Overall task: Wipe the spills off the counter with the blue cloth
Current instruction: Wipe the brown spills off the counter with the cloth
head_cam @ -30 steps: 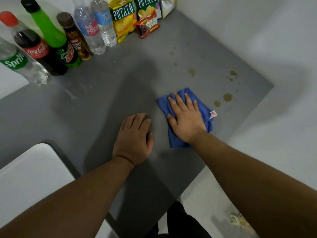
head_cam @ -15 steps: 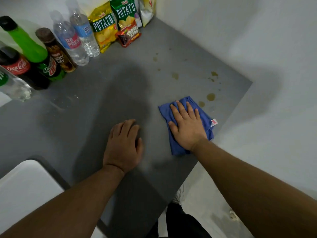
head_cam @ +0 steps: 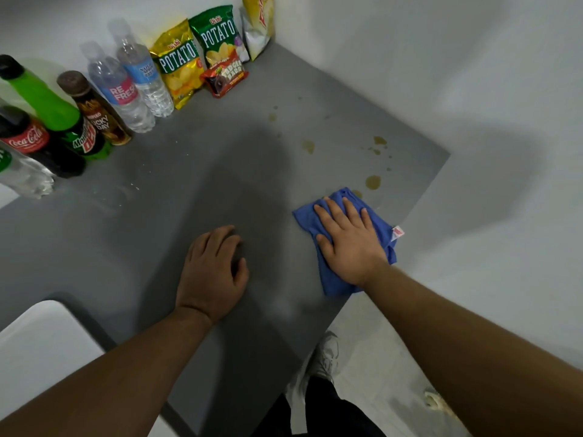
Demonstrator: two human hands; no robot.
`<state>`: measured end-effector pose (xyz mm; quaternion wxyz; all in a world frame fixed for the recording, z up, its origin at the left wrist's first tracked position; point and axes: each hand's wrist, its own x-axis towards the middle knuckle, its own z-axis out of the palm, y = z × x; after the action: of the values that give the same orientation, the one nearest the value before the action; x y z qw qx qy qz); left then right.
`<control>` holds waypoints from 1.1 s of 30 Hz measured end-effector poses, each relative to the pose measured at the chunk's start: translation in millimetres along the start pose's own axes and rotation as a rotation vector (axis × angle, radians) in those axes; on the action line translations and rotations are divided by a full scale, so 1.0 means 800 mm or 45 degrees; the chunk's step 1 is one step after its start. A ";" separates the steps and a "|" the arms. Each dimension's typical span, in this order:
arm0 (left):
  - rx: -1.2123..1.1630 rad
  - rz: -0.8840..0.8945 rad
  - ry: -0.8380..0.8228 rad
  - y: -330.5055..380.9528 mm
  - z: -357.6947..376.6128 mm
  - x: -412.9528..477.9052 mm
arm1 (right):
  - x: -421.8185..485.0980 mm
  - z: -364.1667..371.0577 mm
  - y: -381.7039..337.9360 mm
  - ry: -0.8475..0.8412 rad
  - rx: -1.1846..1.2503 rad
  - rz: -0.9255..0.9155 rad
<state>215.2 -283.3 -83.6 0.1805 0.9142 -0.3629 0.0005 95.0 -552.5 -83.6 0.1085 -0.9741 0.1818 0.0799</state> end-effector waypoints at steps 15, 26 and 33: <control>-0.080 0.186 0.064 0.112 0.034 0.057 | -0.004 -0.016 0.058 -0.045 -0.031 -0.101; 0.029 0.100 0.020 0.123 0.067 0.080 | -0.044 -0.018 0.117 -0.068 -0.043 -0.379; 0.059 0.083 -0.027 0.131 0.066 0.078 | 0.000 -0.020 0.087 -0.033 -0.017 -0.099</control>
<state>185.1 -412.5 -90.1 0.1552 0.9058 -0.3943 0.0050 70.9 -619.5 -80.6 0.1074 -0.9800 0.1418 0.0894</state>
